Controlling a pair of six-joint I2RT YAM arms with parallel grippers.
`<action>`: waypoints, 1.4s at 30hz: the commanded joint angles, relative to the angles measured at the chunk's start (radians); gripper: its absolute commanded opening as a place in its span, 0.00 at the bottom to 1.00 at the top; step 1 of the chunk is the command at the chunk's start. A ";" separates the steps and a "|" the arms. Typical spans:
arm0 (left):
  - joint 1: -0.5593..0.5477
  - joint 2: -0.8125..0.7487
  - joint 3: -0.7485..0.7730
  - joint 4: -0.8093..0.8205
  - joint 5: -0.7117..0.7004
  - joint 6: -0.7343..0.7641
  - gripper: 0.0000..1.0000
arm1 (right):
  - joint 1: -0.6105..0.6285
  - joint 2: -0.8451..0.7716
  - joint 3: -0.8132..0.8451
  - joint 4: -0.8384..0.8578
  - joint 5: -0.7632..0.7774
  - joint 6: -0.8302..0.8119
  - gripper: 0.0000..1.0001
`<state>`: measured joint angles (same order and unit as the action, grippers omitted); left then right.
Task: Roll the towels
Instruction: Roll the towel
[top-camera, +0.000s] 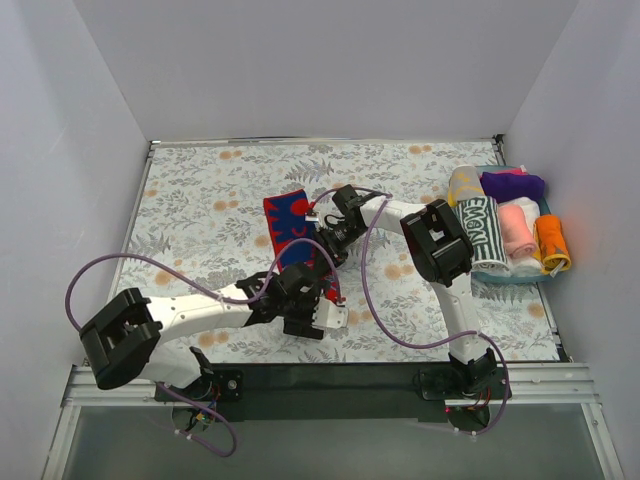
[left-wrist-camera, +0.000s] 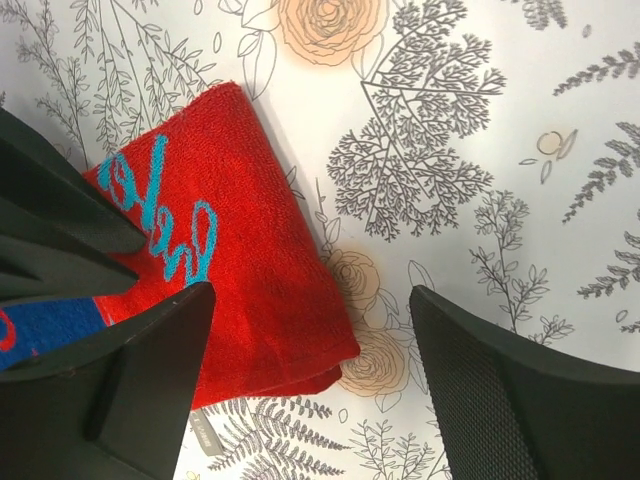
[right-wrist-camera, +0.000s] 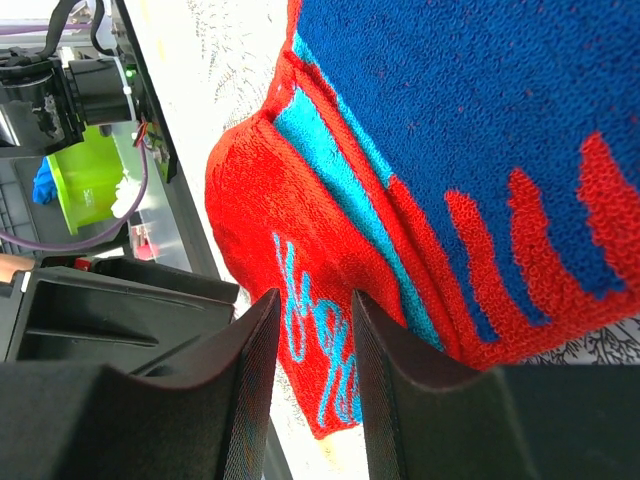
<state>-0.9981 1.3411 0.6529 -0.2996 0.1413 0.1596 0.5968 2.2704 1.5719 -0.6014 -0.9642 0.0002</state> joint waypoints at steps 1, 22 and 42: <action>-0.005 0.026 0.034 -0.010 -0.037 -0.034 0.73 | 0.004 0.024 -0.019 0.038 0.076 -0.019 0.36; 0.127 0.196 0.178 -0.314 0.413 0.015 0.03 | -0.217 -0.302 -0.033 -0.015 0.107 -0.088 0.59; 0.549 0.875 0.666 -0.917 0.948 0.382 0.04 | 0.122 -0.968 -0.570 0.118 0.510 -0.479 0.65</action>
<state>-0.4679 2.1681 1.2762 -1.1530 1.0927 0.4419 0.6182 1.3083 1.0351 -0.5713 -0.5877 -0.4252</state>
